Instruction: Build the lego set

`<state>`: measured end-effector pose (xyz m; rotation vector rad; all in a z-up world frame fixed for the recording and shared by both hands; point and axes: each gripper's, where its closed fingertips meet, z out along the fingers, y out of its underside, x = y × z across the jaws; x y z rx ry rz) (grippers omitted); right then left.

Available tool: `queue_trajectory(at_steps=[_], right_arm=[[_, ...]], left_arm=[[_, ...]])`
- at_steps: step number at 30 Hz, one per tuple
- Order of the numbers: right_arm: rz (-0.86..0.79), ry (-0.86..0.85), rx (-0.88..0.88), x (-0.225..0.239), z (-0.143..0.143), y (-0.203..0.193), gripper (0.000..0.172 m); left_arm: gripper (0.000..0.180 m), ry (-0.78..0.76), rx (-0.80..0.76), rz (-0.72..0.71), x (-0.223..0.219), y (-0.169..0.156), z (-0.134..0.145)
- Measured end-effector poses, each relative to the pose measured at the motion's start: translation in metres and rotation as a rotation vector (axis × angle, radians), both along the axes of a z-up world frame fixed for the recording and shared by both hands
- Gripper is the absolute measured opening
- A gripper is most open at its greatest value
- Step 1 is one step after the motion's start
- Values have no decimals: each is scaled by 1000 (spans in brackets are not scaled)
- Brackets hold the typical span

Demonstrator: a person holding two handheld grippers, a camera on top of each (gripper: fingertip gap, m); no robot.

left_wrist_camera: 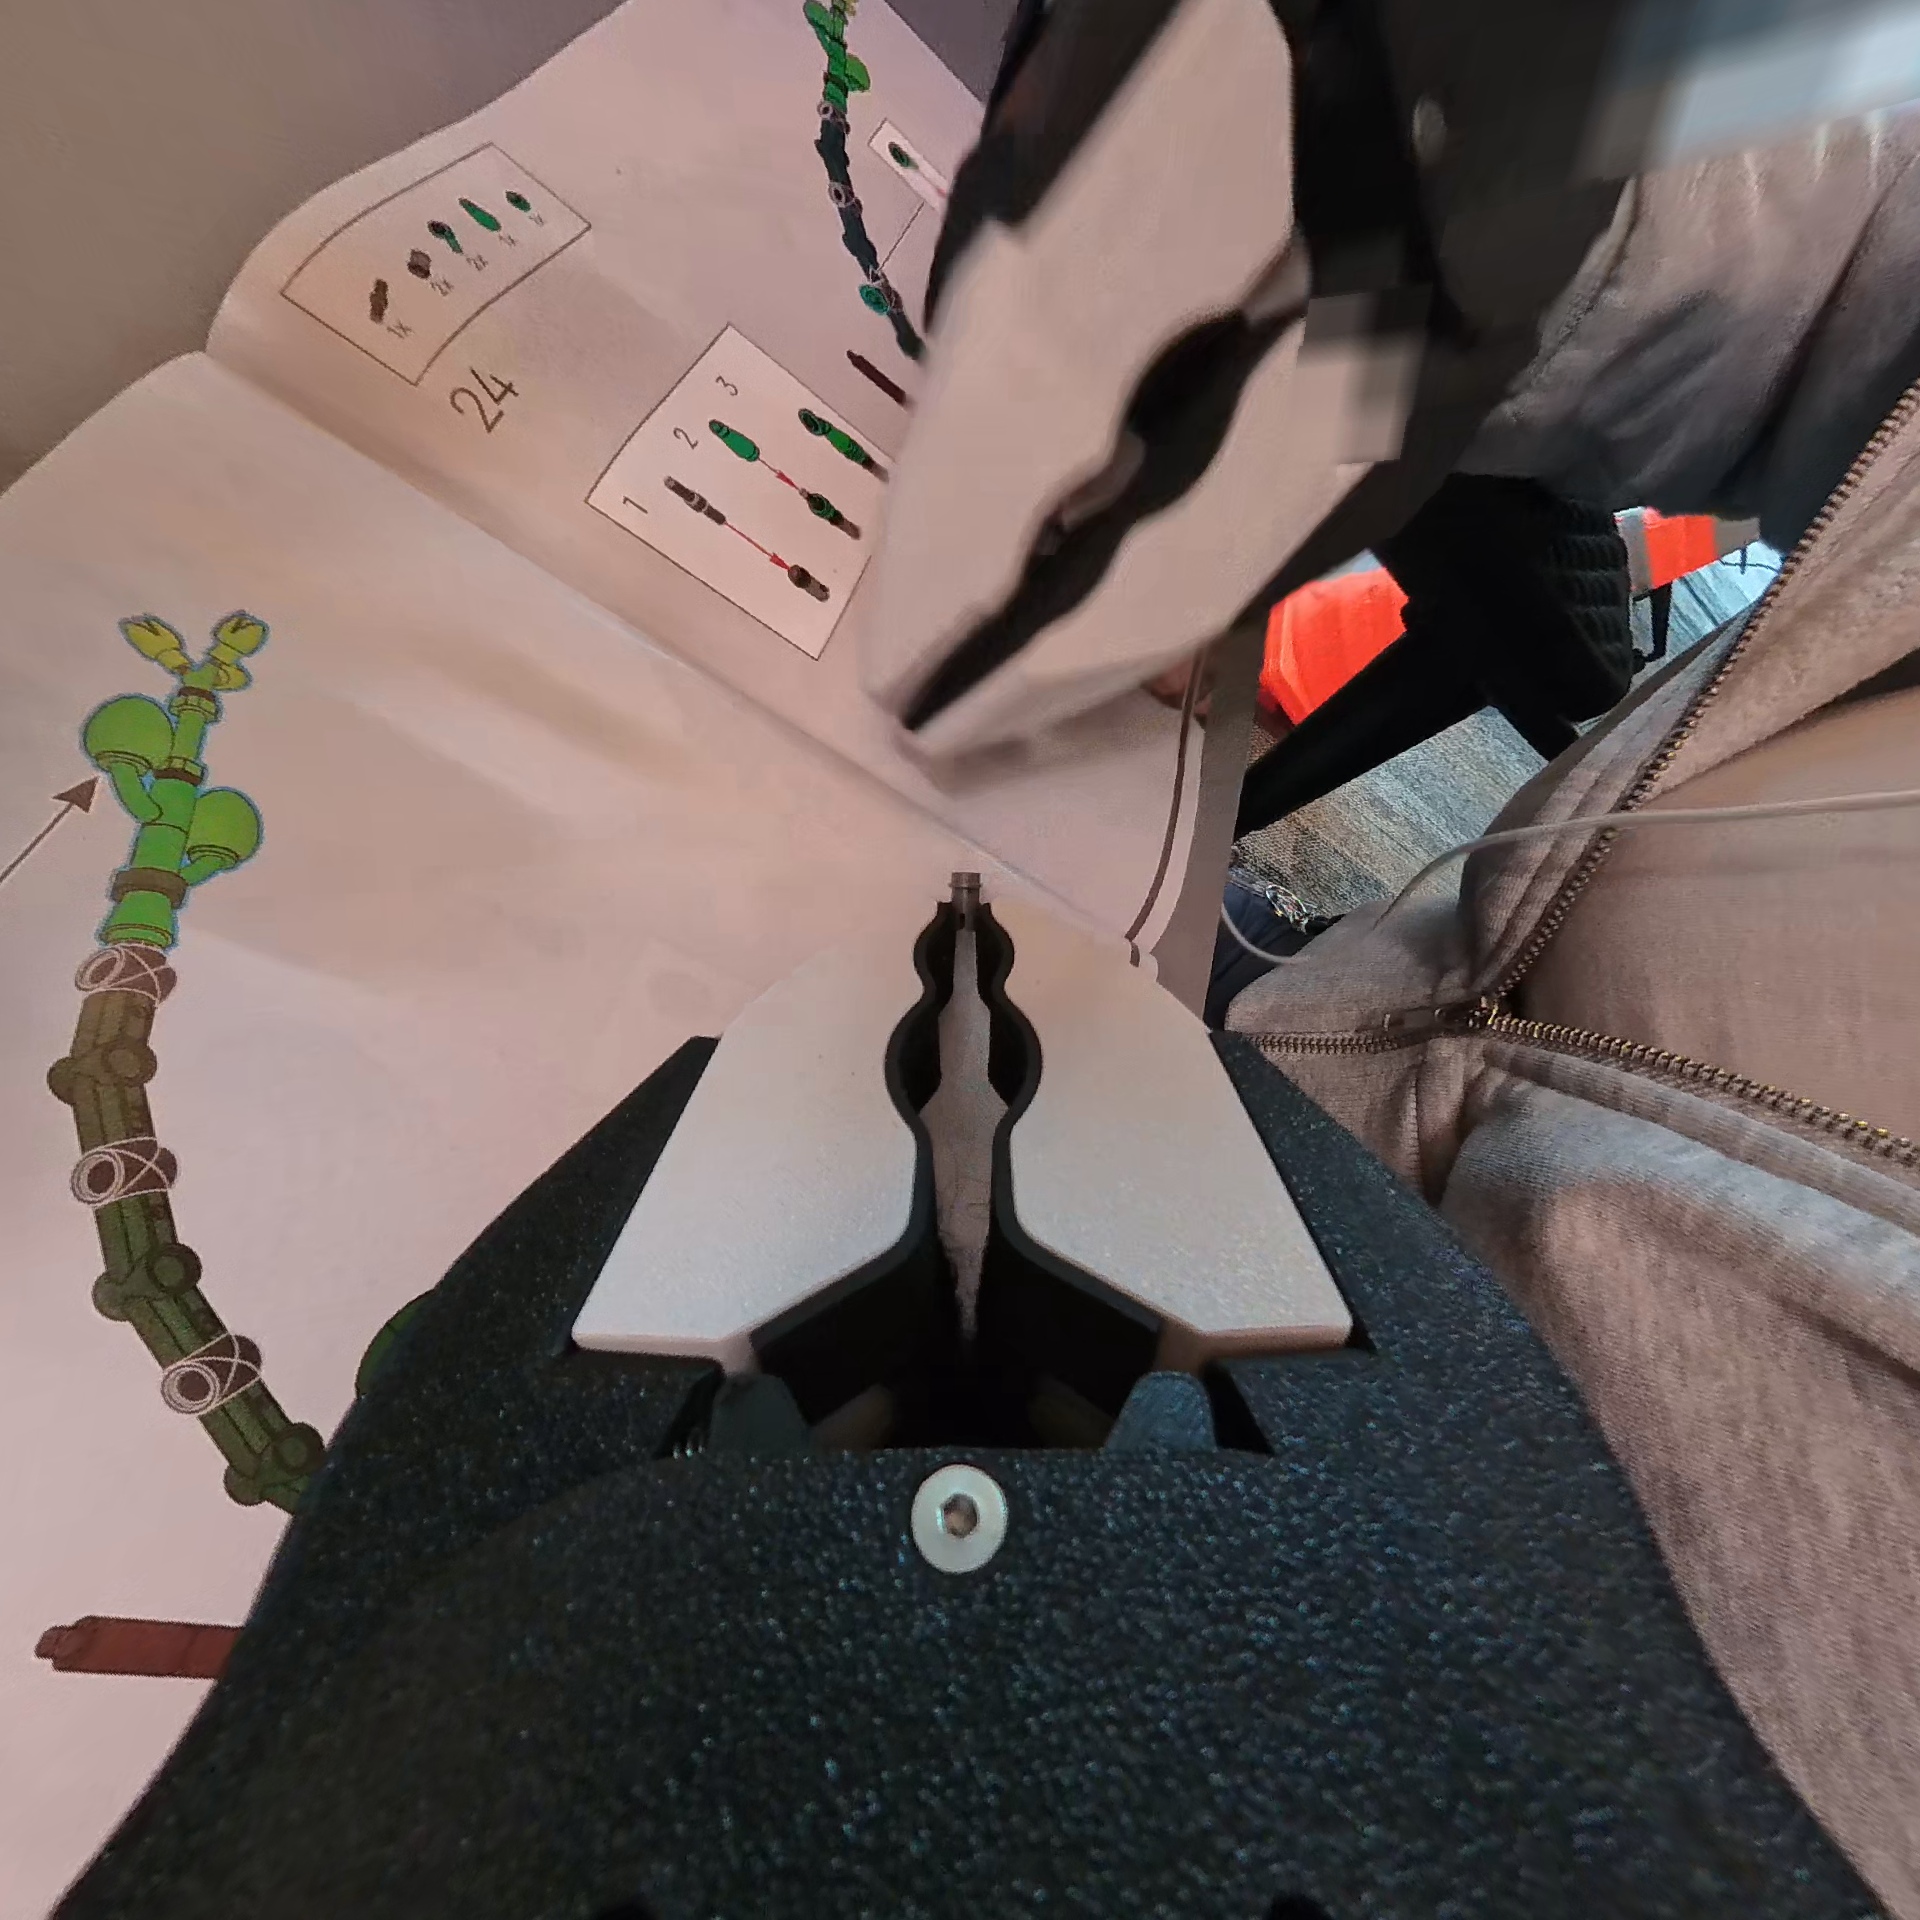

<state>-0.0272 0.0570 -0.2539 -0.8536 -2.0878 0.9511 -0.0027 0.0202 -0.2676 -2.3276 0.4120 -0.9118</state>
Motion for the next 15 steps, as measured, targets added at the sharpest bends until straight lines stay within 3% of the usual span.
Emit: queue_trajectory(at_steps=[2, 6, 10, 15], right_arm=[[-160, -54, -86, -5, 4, 24, 22], [-600, -140, -132, -10, 1, 97, 36], [-968, -196, -63, 13, -2, 158, 34], [-1203, -180, -42, 2, 0, 207, 18]], left_arm=[[3, 2, 4, 5, 0, 0, 0], [3, 5, 10, 7, -1, 1, 0], [3, 33, 37, 13, -1, 2, 0], [3, 45, 69, 6, 0, 2, 2]])
